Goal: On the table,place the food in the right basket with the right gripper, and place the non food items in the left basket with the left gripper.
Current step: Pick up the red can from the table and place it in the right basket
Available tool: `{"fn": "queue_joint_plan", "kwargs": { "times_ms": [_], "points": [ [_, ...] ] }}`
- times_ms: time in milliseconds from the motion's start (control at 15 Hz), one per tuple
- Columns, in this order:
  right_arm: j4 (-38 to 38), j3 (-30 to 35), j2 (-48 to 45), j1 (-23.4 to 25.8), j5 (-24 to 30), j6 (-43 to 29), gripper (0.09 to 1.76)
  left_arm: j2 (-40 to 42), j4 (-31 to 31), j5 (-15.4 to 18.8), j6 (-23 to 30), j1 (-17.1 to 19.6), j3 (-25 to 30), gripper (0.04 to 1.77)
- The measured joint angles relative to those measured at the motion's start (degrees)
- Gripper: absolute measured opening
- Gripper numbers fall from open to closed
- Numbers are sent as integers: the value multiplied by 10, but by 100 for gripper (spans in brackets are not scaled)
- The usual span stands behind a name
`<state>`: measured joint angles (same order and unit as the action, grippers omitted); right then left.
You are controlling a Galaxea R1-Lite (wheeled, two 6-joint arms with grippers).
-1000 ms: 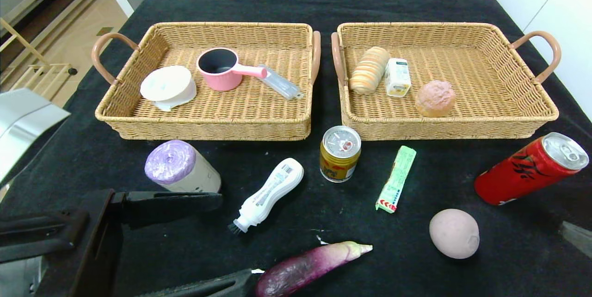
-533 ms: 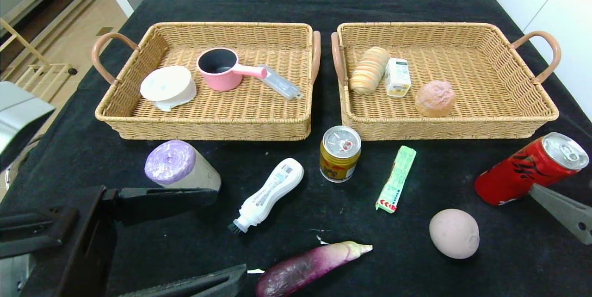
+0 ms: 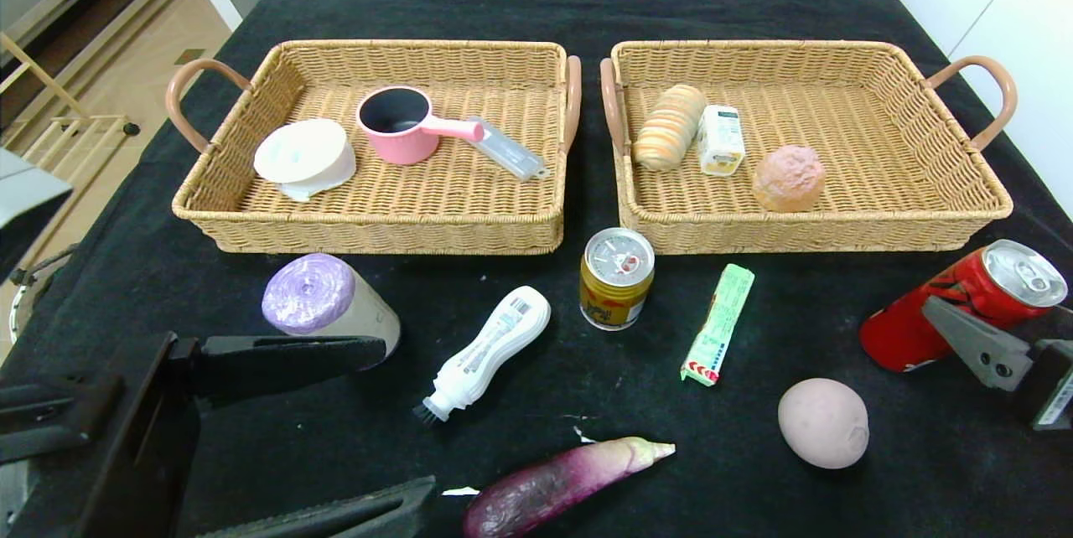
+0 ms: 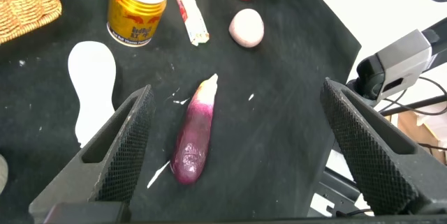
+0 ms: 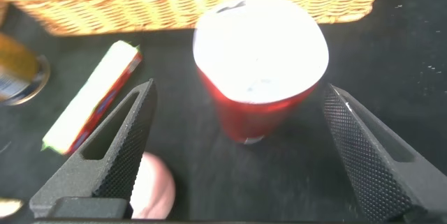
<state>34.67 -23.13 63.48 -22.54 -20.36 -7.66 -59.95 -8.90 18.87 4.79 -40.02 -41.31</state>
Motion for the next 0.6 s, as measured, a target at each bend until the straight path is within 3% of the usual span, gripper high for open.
{"fn": "queue_joint_plan", "kwargs": {
  "times_ms": [333,600],
  "points": [
    [104,28,59,27,1,0,171,5,0,0,-1,0,-1,172],
    [136,32,83,30,1,0,171,6,0,-3,-2,0,-1,172]
  ]
}}
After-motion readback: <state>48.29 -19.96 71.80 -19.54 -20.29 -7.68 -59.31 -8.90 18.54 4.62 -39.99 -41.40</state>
